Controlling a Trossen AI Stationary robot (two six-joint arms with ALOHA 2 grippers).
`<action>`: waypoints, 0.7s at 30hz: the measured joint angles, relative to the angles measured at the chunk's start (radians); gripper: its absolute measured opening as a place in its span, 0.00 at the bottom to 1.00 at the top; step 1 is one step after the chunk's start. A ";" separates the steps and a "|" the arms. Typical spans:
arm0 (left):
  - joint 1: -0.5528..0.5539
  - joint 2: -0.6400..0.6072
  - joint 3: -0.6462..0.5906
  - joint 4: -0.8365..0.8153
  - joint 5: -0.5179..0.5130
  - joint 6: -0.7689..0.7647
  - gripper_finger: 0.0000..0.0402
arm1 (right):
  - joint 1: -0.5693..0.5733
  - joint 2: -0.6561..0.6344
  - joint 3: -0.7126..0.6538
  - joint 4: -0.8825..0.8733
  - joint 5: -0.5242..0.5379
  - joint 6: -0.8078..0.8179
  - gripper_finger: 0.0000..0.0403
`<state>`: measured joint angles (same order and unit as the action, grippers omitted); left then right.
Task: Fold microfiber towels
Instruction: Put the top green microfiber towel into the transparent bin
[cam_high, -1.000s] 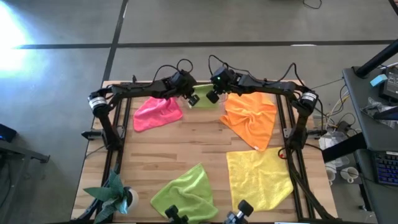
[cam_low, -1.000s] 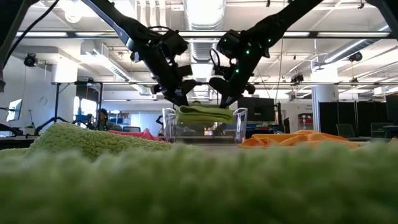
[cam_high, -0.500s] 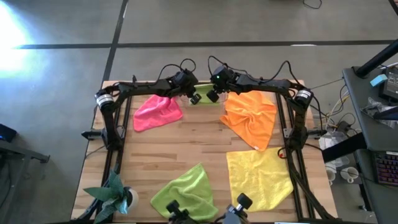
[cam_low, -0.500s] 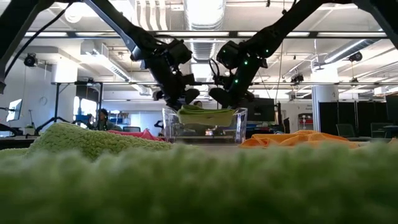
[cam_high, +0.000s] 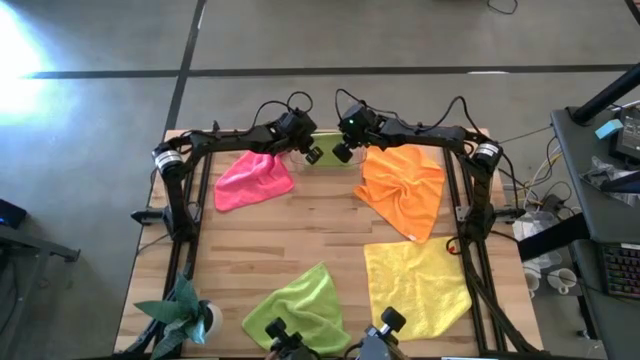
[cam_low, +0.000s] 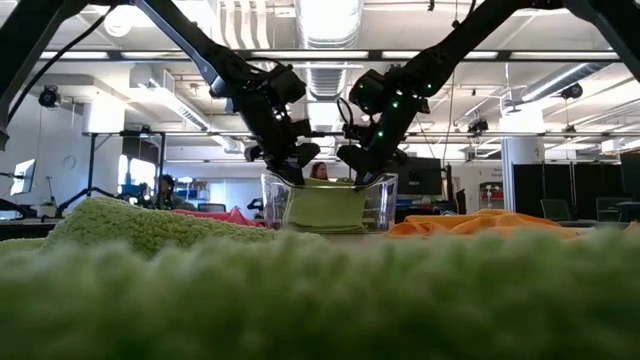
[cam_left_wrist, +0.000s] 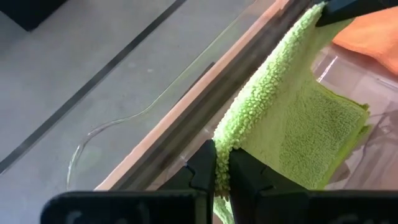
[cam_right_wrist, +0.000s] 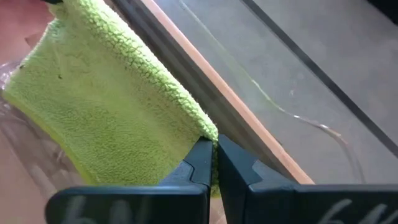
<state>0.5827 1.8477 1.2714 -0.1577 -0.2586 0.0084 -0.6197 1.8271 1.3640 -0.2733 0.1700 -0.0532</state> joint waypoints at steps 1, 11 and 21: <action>0.000 0.000 0.000 -0.001 -0.002 0.000 0.03 | 0.000 0.000 0.000 -0.004 -0.011 0.000 0.02; 0.000 0.000 -0.002 -0.010 -0.004 0.007 0.03 | 0.000 0.000 0.000 -0.021 -0.066 0.012 0.02; 0.001 0.000 -0.002 -0.017 -0.004 0.057 0.08 | -0.002 -0.002 0.031 -0.059 -0.065 0.007 0.11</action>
<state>0.5841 1.8477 1.2690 -0.1743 -0.2628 0.0658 -0.6219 1.8256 1.3946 -0.3322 0.1047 -0.0462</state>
